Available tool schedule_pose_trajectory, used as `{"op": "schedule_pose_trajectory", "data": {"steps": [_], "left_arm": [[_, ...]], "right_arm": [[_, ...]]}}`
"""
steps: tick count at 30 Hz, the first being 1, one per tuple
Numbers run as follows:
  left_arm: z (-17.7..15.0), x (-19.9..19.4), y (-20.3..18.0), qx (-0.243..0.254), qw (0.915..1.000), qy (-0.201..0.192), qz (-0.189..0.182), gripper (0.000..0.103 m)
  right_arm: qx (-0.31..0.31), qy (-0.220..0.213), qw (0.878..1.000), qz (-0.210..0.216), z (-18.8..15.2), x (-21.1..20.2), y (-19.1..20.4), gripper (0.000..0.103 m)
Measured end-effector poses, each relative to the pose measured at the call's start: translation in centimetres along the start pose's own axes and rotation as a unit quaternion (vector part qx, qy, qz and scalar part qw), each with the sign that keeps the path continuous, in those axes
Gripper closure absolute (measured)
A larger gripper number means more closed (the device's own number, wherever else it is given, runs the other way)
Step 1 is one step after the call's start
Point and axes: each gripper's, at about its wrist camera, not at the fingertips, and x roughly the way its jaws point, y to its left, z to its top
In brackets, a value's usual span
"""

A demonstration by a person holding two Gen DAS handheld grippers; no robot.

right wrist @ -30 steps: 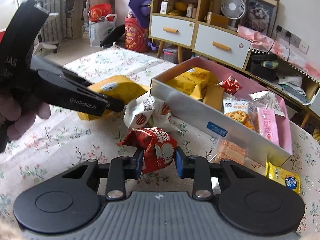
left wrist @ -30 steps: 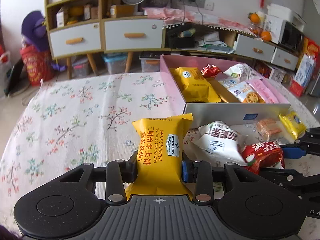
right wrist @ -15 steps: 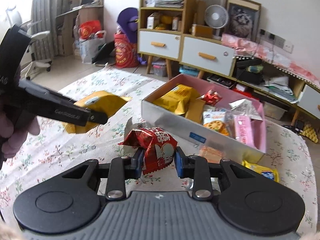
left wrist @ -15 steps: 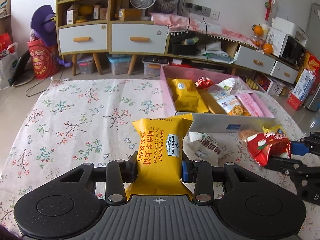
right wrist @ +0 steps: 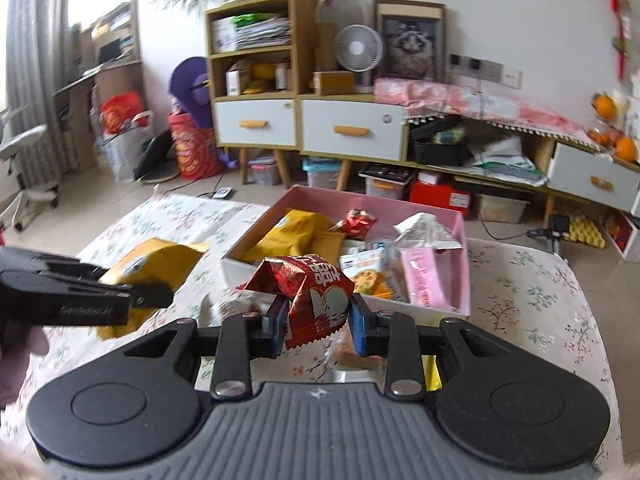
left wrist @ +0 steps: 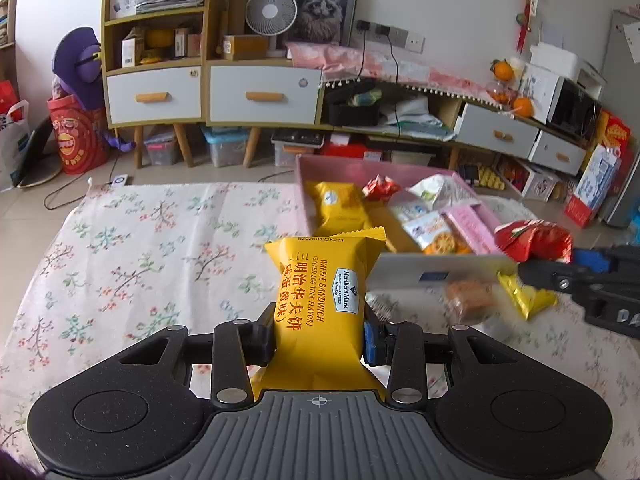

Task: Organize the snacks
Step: 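Carry both packs toward the pink-lined box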

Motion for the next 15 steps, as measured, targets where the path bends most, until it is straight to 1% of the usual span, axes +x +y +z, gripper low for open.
{"op": "schedule_pose_trajectory", "data": {"steps": [6,11,15], "left_arm": [[1.3,0.4,-1.6,-0.025,0.9995,-0.013,-0.013,0.067],[2.1,1.5,-3.0,-0.024,0.9995,-0.017,-0.015,0.067],[2.7,3.1,-4.0,-0.011,0.9997,-0.01,-0.017,0.067]], "right_arm": [[0.023,0.006,1.0,-0.015,0.1,1.4,-1.2,0.074],[0.029,0.0,0.999,-0.015,0.4,2.1,-1.7,0.074],[0.041,0.002,0.999,-0.012,0.6,2.8,-2.4,0.074]]}}
